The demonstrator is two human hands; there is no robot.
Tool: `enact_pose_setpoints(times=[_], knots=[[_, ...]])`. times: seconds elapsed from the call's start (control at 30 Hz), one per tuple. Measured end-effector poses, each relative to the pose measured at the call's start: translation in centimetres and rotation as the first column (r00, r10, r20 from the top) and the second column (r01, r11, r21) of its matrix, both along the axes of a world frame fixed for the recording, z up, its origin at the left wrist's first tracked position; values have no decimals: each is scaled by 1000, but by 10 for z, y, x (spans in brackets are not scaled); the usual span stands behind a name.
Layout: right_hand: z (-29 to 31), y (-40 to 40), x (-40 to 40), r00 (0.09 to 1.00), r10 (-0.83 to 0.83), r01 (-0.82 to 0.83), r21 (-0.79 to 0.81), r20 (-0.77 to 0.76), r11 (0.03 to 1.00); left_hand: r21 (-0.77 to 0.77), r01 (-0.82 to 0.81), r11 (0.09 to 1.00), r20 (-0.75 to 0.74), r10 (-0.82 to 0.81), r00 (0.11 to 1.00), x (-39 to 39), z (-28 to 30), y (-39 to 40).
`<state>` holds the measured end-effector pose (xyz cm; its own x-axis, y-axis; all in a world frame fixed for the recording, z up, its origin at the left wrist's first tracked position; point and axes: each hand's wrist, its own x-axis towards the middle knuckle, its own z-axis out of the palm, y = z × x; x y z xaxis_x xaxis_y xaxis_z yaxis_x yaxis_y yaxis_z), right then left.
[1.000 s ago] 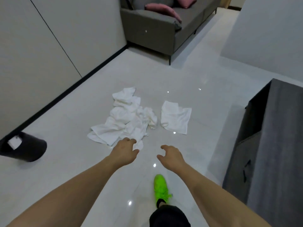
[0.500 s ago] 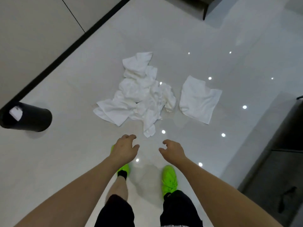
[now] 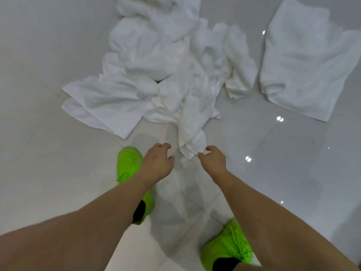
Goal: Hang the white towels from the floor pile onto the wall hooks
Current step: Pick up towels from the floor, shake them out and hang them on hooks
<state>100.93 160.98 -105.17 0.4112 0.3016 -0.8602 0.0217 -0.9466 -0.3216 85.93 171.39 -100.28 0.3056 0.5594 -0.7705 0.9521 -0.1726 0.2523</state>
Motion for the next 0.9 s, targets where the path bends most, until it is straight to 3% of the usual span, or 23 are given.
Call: enact_pose_setpoints(times=[0.1,0.2,0.4,0.57,0.9], knots=[[-53,13,-1,984,-125,124,17,124,992,-35,28,999,-10,-28,1000,-1,-50,3],[-80,19,-4,971,-134,134,14,198,991,-62,58,996,19,-57,998,2,-72,1],[-25,21,-11,963,-163,151,74,213,986,-72,54,996,55,-50,997,14,-26,1],[106,31,5,963,-125,97,127,241,987,-28,89,996,89,-86,992,39,92,11],[472,23,114,903,-118,-24,323,414,946,281,129,951,329,-222,918,154,444,43]])
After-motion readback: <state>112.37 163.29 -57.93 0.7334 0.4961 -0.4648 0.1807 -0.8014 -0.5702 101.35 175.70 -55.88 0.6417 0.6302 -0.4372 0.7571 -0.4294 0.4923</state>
